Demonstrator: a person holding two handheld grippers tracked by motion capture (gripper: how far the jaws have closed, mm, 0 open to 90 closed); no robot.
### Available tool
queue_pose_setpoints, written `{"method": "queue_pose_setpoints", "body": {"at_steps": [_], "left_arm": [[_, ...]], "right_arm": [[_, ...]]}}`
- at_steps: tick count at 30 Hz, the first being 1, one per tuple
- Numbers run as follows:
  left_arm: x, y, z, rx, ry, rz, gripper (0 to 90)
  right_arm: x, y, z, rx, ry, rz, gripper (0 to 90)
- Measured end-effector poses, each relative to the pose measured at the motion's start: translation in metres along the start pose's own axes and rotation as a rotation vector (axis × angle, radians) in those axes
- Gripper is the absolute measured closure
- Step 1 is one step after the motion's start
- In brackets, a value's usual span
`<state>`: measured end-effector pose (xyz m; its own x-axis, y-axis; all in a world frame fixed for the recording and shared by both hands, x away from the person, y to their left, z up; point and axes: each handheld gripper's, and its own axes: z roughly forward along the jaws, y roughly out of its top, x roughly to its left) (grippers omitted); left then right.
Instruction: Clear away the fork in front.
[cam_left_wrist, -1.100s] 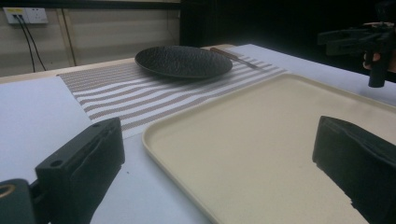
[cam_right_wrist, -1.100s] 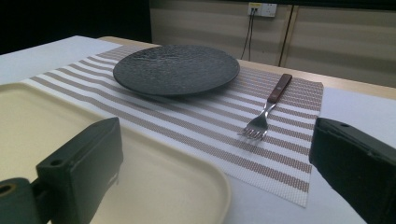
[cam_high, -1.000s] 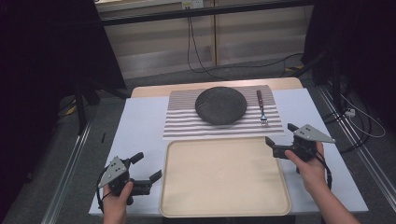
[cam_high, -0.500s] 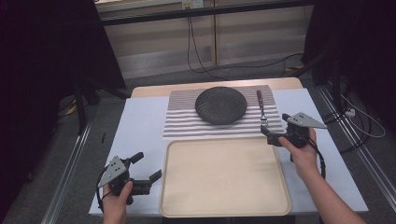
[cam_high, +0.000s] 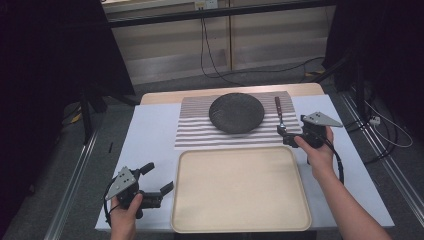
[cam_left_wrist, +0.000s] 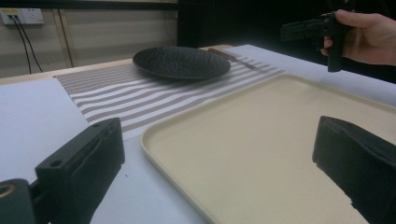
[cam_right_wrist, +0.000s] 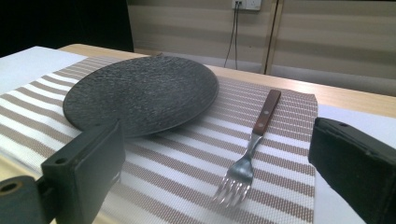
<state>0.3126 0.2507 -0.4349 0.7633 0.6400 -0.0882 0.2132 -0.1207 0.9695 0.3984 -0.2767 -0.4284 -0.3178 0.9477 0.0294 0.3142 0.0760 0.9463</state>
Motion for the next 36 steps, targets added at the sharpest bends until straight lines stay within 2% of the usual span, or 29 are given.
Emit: {"method": "queue_pose_setpoints", "body": {"at_steps": [10, 25, 36], "left_arm": [[0.001, 0.0, 0.002, 0.005, -0.003, 0.003, 2.5], [0.001, 0.0, 0.006, 0.012, -0.014, 0.005, 2.5], [0.001, 0.0, 0.007, 0.015, -0.017, 0.005, 2.5]], "right_arm": [[-0.009, 0.006, 0.014, 0.009, -0.03, 0.012, 3.0], [-0.02, 0.002, 0.034, 0.054, -0.056, 0.025, 3.3], [-0.023, 0.004, 0.047, 0.071, -0.071, 0.03, 3.5]]}}
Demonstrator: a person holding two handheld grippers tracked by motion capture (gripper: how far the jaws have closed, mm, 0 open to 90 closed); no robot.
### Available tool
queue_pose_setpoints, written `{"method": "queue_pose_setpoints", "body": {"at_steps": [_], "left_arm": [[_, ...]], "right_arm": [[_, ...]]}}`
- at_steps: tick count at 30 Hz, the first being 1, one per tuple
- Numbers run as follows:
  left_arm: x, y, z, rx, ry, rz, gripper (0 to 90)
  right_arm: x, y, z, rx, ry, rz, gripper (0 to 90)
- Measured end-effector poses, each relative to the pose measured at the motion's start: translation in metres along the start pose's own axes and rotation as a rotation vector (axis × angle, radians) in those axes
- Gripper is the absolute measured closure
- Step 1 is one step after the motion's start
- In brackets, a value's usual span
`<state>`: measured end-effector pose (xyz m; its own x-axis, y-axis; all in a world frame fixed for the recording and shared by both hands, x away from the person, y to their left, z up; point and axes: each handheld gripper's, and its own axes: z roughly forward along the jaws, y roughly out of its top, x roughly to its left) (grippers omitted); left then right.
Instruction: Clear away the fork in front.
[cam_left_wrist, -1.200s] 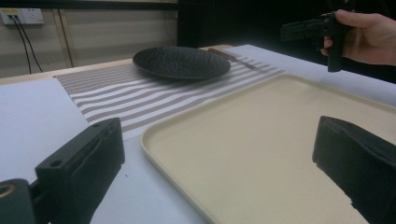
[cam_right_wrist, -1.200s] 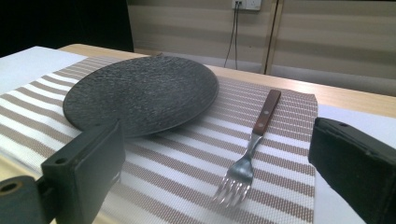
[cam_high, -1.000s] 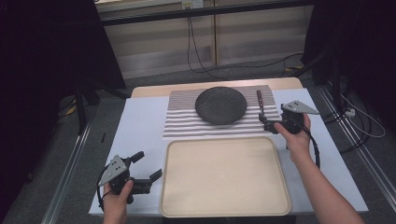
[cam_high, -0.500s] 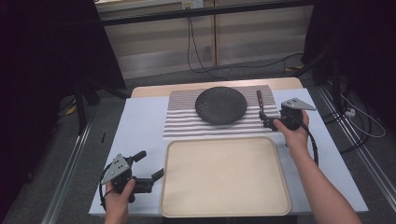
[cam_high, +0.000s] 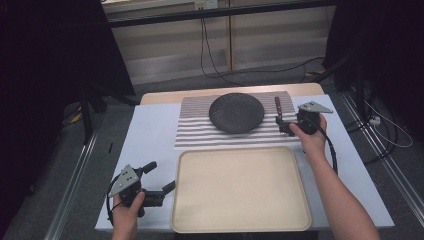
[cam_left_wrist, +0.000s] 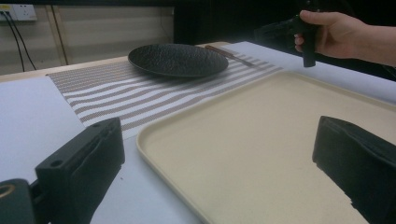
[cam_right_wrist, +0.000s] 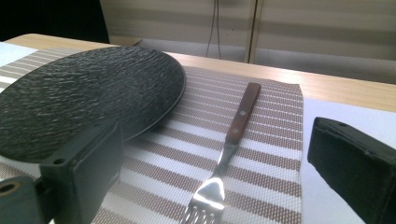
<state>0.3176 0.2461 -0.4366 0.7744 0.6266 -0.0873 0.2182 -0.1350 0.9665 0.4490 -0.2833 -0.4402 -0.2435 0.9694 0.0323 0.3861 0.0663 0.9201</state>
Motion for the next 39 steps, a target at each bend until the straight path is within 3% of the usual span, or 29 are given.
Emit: {"method": "queue_pose_setpoints", "body": {"at_steps": [7, 28, 34, 39], "left_arm": [[0.001, -0.001, 0.0, 0.0, -0.002, -0.001, 2.5], [0.001, -0.001, 0.001, 0.008, 0.004, -0.007, 2.5], [0.001, -0.001, 0.001, 0.007, 0.003, -0.004, 2.5], [0.001, -0.001, 0.002, 0.009, 0.003, -0.006, 2.5]], "right_arm": [[0.0, 0.005, 0.009, 0.013, -0.002, -0.02, 3.7], [-0.015, 0.004, 0.034, 0.073, -0.036, 0.01, 3.1], [-0.022, 0.0, 0.038, 0.099, -0.056, 0.025, 12.5], [-0.026, -0.002, 0.039, 0.121, -0.07, 0.034, 28.6]]}}
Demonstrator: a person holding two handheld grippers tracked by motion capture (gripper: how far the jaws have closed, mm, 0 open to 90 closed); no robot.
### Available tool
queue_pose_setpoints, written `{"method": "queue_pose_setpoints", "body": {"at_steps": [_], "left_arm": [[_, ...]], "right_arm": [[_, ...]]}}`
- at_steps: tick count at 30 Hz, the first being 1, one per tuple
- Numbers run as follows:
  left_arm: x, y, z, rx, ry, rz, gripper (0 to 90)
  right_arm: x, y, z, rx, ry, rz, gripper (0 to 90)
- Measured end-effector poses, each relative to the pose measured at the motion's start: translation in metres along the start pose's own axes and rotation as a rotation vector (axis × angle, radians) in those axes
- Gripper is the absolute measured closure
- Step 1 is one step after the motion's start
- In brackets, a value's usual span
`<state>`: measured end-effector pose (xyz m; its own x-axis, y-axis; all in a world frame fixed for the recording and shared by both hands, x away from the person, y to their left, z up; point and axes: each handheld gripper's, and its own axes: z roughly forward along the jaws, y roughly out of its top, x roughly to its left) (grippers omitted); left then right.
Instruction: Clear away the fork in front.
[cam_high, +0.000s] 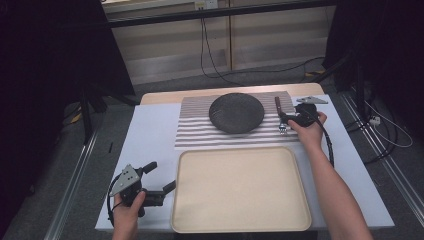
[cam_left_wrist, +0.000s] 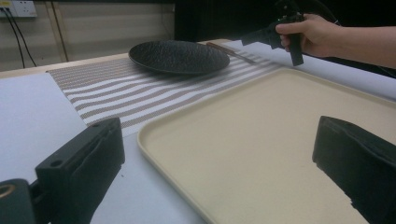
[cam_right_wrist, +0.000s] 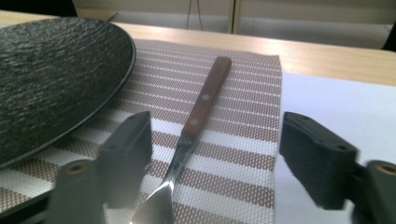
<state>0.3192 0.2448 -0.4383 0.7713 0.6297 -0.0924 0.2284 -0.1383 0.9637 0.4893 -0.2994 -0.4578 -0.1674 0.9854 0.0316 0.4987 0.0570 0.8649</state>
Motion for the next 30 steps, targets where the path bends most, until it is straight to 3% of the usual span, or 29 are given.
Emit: {"method": "queue_pose_setpoints", "body": {"at_steps": [3, 7, 9, 14, 18, 21, 27, 30], "left_arm": [[0.0, 0.0, 0.0, 0.004, 0.0, 0.003, 2.5], [0.0, 0.0, 0.001, 0.004, 0.002, -0.001, 2.5], [0.0, 0.0, 0.001, 0.004, 0.002, -0.002, 2.5], [0.0, 0.0, 0.002, 0.005, 0.004, -0.002, 2.5], [0.001, 0.0, 0.003, 0.012, 0.007, -0.001, 2.5], [0.001, 0.0, 0.002, 0.005, 0.008, -0.003, 2.5], [-0.001, 0.0, 0.004, 0.018, -0.001, 0.0, 2.5], [-0.001, 0.0, 0.004, 0.016, -0.002, 0.005, 2.5]], "right_arm": [[0.001, 0.001, 0.003, 0.053, 0.002, -0.011, 35.9], [0.004, 0.007, 0.01, 0.067, 0.028, -0.014, 47.3], [0.006, 0.009, 0.015, 0.074, 0.013, -0.011, 49.8], [0.008, 0.013, 0.029, 0.101, 0.025, -0.023, 58.5], [0.007, 0.014, 0.04, 0.129, 0.012, 0.007, 62.0], [0.007, 0.014, 0.045, 0.158, -0.002, 0.004, 65.2], [0.01, 0.016, 0.048, 0.18, 0.004, 0.016, 73.8], [0.008, 0.016, 0.046, 0.19, 0.012, 0.045, 77.9]]}}
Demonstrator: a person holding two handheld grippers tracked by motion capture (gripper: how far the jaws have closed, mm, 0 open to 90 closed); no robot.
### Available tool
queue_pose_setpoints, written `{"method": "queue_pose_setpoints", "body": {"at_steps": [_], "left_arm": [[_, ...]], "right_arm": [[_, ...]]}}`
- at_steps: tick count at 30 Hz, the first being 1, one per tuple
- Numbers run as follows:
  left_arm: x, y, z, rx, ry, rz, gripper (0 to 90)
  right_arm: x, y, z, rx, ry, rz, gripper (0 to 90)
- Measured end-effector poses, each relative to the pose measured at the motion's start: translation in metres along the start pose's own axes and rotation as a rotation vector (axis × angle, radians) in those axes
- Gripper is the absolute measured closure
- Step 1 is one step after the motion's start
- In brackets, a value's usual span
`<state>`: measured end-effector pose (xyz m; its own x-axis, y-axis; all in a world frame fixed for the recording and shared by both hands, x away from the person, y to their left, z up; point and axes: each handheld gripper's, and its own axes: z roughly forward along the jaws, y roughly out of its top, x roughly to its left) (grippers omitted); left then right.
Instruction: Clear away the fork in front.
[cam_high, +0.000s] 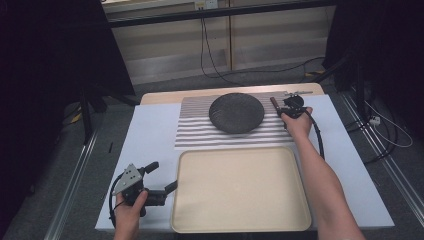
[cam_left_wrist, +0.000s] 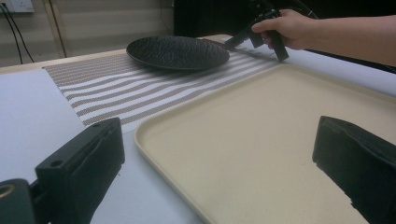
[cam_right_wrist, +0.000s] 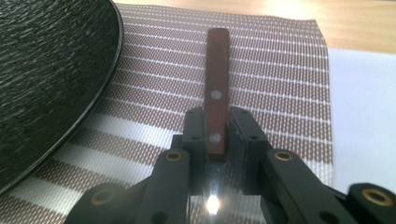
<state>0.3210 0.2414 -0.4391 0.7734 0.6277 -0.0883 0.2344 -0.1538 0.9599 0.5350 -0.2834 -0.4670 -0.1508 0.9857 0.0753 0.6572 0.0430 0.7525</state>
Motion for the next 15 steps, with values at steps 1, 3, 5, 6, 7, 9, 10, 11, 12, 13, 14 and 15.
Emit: {"method": "queue_pose_setpoints", "body": {"at_steps": [1, 3, 5, 6, 7, 9, 10, 11, 12, 13, 14, 15], "left_arm": [[0.0, 0.0, 0.0, -0.001, 0.001, 0.0, 2.5], [0.001, 0.0, 0.0, -0.002, 0.002, -0.002, 2.5], [0.001, 0.001, 0.001, -0.002, 0.005, -0.007, 2.5], [0.001, 0.001, 0.001, -0.001, 0.003, -0.007, 2.5], [0.001, 0.001, 0.001, -0.002, 0.0, -0.005, 2.5], [0.0, 0.001, 0.002, -0.006, -0.003, -0.005, 2.5], [-0.001, 0.002, 0.001, -0.009, 0.0, -0.004, 2.5], [-0.001, 0.002, 0.001, -0.006, 0.0, 0.002, 2.5], [-0.001, 0.002, 0.002, -0.011, 0.0, 0.003, 2.5], [-0.002, 0.002, 0.002, -0.011, -0.001, -0.001, 2.5], [-0.002, 0.002, 0.002, -0.01, -0.003, -0.002, 2.5], [-0.002, 0.002, 0.002, -0.009, -0.004, 0.003, 2.5]], "right_arm": [[0.001, -0.001, -0.001, 0.004, 0.0, -0.005, 78.0], [0.003, -0.002, -0.006, 0.02, -0.001, -0.03, 78.2], [0.003, -0.006, -0.012, 0.035, 0.017, -0.034, 78.2], [0.003, -0.008, -0.016, 0.043, 0.03, -0.032, 78.3], [0.003, -0.01, -0.019, 0.05, 0.039, -0.033, 78.3], [0.002, -0.016, -0.027, 0.057, 0.05, -0.036, 78.3], [0.001, -0.019, -0.031, 0.063, 0.053, -0.03, 78.2], [0.0, -0.022, -0.035, 0.063, 0.057, -0.033, 78.2], [0.0, -0.025, -0.039, 0.071, 0.066, -0.035, 78.2], [-0.001, -0.027, -0.043, 0.078, 0.07, -0.038, 78.2], [-0.002, -0.029, -0.046, 0.084, 0.069, -0.054, 77.9], [-0.002, -0.03, -0.048, 0.093, 0.071, -0.057, 77.4]]}}
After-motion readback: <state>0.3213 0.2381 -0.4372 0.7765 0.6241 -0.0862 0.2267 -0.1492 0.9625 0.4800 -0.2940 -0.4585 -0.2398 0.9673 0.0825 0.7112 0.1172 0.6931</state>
